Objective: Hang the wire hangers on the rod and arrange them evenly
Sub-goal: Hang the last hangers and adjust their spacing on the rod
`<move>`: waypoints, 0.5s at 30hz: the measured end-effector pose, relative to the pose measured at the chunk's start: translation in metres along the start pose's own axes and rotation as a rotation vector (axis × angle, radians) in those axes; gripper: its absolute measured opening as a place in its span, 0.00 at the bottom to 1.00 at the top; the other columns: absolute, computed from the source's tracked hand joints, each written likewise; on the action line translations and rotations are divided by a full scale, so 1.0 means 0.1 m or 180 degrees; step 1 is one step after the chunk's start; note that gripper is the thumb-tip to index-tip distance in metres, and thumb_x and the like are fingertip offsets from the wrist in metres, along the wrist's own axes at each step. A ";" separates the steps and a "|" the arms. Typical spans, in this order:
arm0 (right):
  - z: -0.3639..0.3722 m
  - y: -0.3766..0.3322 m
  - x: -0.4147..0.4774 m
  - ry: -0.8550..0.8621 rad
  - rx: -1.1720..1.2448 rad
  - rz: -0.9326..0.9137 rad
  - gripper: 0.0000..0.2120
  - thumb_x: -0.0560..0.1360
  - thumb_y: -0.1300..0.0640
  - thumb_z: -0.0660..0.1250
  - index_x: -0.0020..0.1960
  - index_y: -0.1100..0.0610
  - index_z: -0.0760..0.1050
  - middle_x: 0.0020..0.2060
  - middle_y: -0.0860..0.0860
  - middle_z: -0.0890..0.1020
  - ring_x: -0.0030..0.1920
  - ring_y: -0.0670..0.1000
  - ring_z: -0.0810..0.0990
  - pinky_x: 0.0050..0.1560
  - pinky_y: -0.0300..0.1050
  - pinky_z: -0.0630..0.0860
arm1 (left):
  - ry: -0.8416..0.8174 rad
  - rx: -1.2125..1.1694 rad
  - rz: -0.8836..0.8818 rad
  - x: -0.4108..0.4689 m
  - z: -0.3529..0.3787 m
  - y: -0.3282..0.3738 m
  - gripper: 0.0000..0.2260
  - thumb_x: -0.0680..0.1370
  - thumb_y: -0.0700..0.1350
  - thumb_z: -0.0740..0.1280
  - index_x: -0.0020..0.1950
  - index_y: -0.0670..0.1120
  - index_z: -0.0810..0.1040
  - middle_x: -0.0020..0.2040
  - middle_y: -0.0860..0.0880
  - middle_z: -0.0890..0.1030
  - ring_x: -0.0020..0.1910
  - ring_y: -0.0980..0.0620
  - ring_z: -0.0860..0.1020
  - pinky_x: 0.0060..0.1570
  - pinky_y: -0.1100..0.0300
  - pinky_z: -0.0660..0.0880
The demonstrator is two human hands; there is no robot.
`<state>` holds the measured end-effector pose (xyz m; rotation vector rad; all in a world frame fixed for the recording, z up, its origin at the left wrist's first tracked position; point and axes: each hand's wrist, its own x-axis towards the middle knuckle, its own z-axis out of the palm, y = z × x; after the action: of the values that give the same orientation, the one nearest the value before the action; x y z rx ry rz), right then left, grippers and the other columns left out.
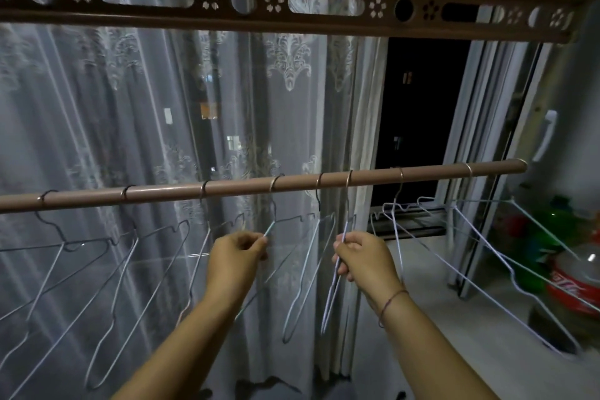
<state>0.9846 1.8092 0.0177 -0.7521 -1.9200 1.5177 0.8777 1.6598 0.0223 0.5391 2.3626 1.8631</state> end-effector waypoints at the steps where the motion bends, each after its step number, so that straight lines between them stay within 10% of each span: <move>1: 0.00 0.01 0.01 -0.0002 -0.0008 -0.0007 0.05 0.75 0.65 0.61 0.45 0.61 0.75 0.30 0.54 0.77 0.25 0.48 0.71 0.20 0.31 0.67 | 0.0080 -0.0029 0.0011 0.01 -0.02 -0.01 0.10 0.75 0.42 0.67 0.35 0.52 0.79 0.32 0.46 0.81 0.33 0.52 0.77 0.43 0.56 0.74; 15: 0.02 0.00 0.12 -0.0325 -0.0157 0.0024 0.05 0.75 0.63 0.62 0.43 0.57 0.75 0.30 0.55 0.78 0.25 0.48 0.72 0.21 0.32 0.68 | 0.0943 0.0606 0.0438 -0.05 -0.26 -0.15 0.15 0.75 0.43 0.67 0.62 0.45 0.76 0.56 0.46 0.78 0.55 0.48 0.76 0.59 0.49 0.74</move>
<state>0.9751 1.8160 0.0184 -0.7162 -2.0380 1.5454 0.8716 1.6314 0.0139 0.4814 2.7810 1.9011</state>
